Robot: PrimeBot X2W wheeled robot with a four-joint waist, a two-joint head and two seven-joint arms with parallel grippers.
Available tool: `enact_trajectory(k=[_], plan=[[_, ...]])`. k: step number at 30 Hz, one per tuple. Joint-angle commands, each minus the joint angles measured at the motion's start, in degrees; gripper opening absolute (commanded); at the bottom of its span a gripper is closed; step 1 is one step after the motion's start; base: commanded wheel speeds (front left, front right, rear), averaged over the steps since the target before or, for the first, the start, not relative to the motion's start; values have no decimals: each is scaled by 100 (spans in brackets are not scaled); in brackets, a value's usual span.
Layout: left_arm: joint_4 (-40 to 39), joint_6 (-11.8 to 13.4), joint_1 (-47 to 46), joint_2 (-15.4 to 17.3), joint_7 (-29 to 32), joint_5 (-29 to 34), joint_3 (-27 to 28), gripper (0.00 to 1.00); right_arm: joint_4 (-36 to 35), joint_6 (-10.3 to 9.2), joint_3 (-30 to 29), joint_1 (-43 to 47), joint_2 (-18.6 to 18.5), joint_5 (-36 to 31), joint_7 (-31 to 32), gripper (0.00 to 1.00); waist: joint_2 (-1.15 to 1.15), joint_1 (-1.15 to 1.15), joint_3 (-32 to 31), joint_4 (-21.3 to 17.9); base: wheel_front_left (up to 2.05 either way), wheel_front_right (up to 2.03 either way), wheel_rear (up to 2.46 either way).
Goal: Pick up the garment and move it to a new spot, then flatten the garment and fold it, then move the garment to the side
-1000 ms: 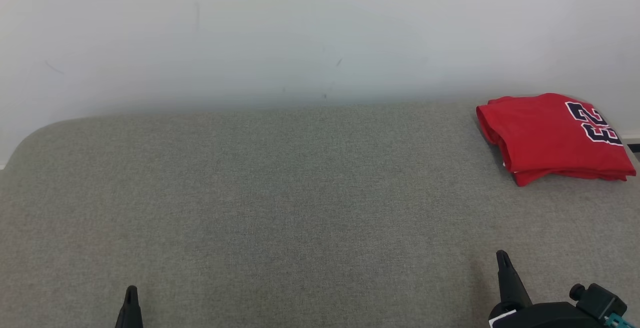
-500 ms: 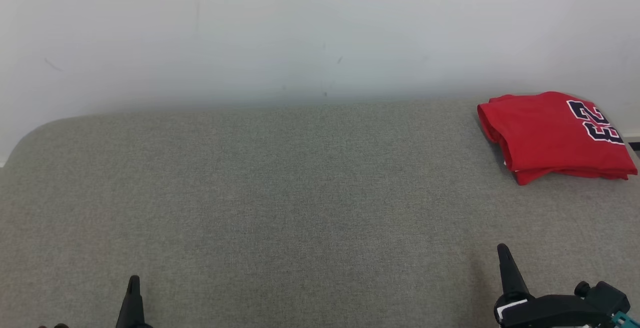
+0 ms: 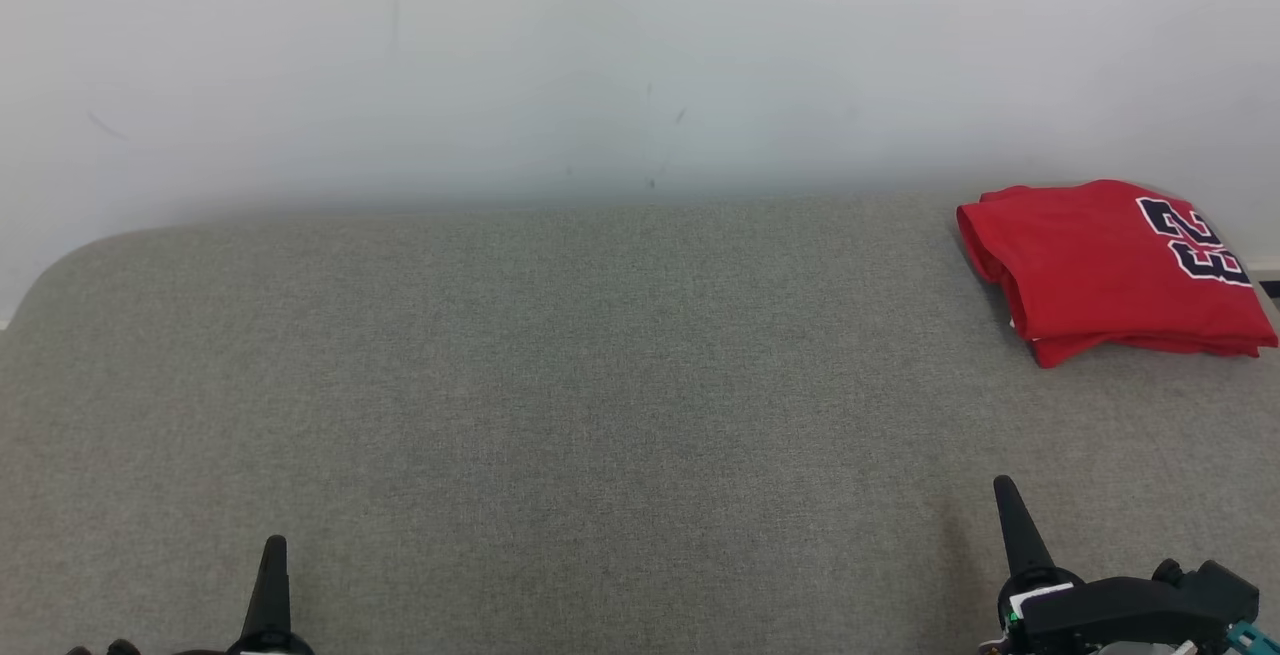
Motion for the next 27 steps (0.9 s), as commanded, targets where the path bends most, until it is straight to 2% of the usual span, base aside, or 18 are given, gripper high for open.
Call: enact_trajectory(k=[1,27], plan=[[-52,-19,-114,-6,19,-126,24,0,-74,-7,-19,-91,17,146,33,0,0,-1,2,1,0,0,0],[-59,-74,-284,-36,350,-1427,39,0,-116,-9,-96,-216,49,1479,358,0,0,-1,60,12,0,0,0]])
